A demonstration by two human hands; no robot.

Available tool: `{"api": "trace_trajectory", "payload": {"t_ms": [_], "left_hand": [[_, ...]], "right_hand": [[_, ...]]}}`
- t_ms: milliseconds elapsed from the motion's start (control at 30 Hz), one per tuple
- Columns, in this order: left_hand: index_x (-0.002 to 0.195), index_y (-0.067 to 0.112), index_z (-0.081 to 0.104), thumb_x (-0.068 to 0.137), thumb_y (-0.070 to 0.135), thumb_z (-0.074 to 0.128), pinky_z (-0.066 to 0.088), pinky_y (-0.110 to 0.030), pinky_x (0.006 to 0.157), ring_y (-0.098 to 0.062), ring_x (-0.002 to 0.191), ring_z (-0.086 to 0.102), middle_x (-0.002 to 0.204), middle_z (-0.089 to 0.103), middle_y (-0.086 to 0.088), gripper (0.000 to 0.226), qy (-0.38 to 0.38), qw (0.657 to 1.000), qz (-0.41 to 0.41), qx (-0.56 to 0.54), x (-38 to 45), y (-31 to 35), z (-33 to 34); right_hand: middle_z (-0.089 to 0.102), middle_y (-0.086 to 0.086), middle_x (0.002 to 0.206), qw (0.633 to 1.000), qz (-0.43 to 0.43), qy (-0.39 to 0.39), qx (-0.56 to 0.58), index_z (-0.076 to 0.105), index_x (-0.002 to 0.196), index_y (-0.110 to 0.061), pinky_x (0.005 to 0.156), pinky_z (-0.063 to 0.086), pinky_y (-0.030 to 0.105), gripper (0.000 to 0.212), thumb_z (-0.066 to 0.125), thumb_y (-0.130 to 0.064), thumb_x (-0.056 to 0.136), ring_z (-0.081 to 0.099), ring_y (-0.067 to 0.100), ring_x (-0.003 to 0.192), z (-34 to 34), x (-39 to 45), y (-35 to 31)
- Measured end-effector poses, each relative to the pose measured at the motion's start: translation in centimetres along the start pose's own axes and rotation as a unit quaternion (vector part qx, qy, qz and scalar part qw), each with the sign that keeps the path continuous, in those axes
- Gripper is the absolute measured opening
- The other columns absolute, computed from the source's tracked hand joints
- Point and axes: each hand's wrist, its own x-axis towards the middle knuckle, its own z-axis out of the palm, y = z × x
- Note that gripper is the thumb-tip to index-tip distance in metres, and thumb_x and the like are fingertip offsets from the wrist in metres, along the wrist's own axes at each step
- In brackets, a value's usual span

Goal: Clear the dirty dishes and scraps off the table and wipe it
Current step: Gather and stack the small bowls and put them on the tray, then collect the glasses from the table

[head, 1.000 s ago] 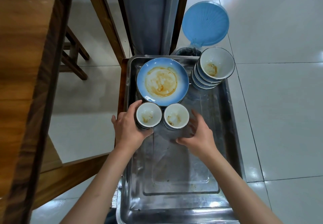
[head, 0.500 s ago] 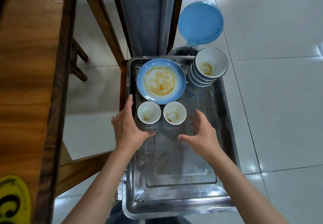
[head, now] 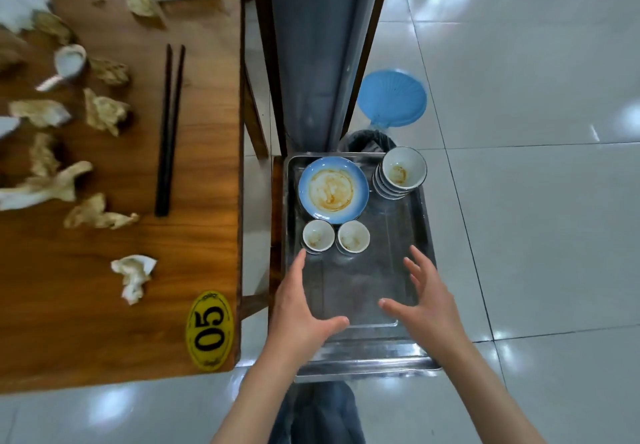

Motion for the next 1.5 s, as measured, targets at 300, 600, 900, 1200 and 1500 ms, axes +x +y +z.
{"api": "trace_trajectory", "payload": {"t_ms": [300,600,900,1200,1500], "left_hand": [[0.142,0.050,0.005,0.061,0.032,0.086,0.029,-0.033,0.107,-0.008,0.138,0.024,0.152,0.022,0.018,0.116,-0.004,1.000,0.021,0.000,-9.2,5.8,-5.1],[0.144,0.039,0.021,0.062,0.029,0.086,0.027,-0.027,0.105,-0.005,0.136,0.028,0.149,0.031,0.015,0.106,0.086,0.994,0.072,0.005,-15.5,10.4,-7.9],[0.143,0.038,0.027,0.066,0.031,0.084,0.029,-0.023,0.099,-0.003,0.131,0.033,0.147,0.034,0.016,0.096,0.172,0.984,0.052,0.013,-22.3,10.7,-8.7],[0.142,0.034,0.032,0.068,0.031,0.082,0.031,-0.023,0.097,-0.011,0.134,0.034,0.148,0.036,0.009,0.089,0.291,0.956,0.030,0.030,-26.8,10.9,-12.6],[0.143,0.029,0.033,0.068,0.030,0.082,0.031,-0.027,0.104,-0.013,0.134,0.036,0.147,0.038,0.006,0.090,0.382,0.924,-0.022,0.008,-32.0,7.1,-20.1]], "right_hand": [[0.037,-0.012,0.146,0.998,-0.050,-0.050,0.000,0.023,0.144,-0.039,0.104,0.031,0.024,0.094,0.079,-0.018,0.071,0.033,0.002,0.132,-3.6,-8.2,-6.0],[0.036,-0.024,0.138,0.983,-0.133,-0.126,-0.016,0.023,0.143,-0.043,0.111,0.029,0.031,0.092,0.079,-0.022,0.073,0.029,-0.006,0.126,-5.9,-11.8,-9.4],[0.040,-0.021,0.138,0.952,-0.208,-0.210,-0.075,0.025,0.143,-0.039,0.110,0.029,0.029,0.088,0.078,-0.025,0.074,0.034,0.005,0.133,-5.9,-14.8,-10.1],[0.038,-0.013,0.145,0.906,-0.301,-0.275,-0.115,0.023,0.144,-0.037,0.106,0.032,0.030,0.086,0.076,-0.025,0.076,0.034,0.007,0.132,-2.4,-16.5,-15.2],[0.034,-0.016,0.146,0.848,-0.361,-0.362,-0.142,0.022,0.144,-0.041,0.103,0.029,0.023,0.085,0.074,-0.027,0.078,0.030,0.007,0.135,6.4,-20.5,-21.4]]}}
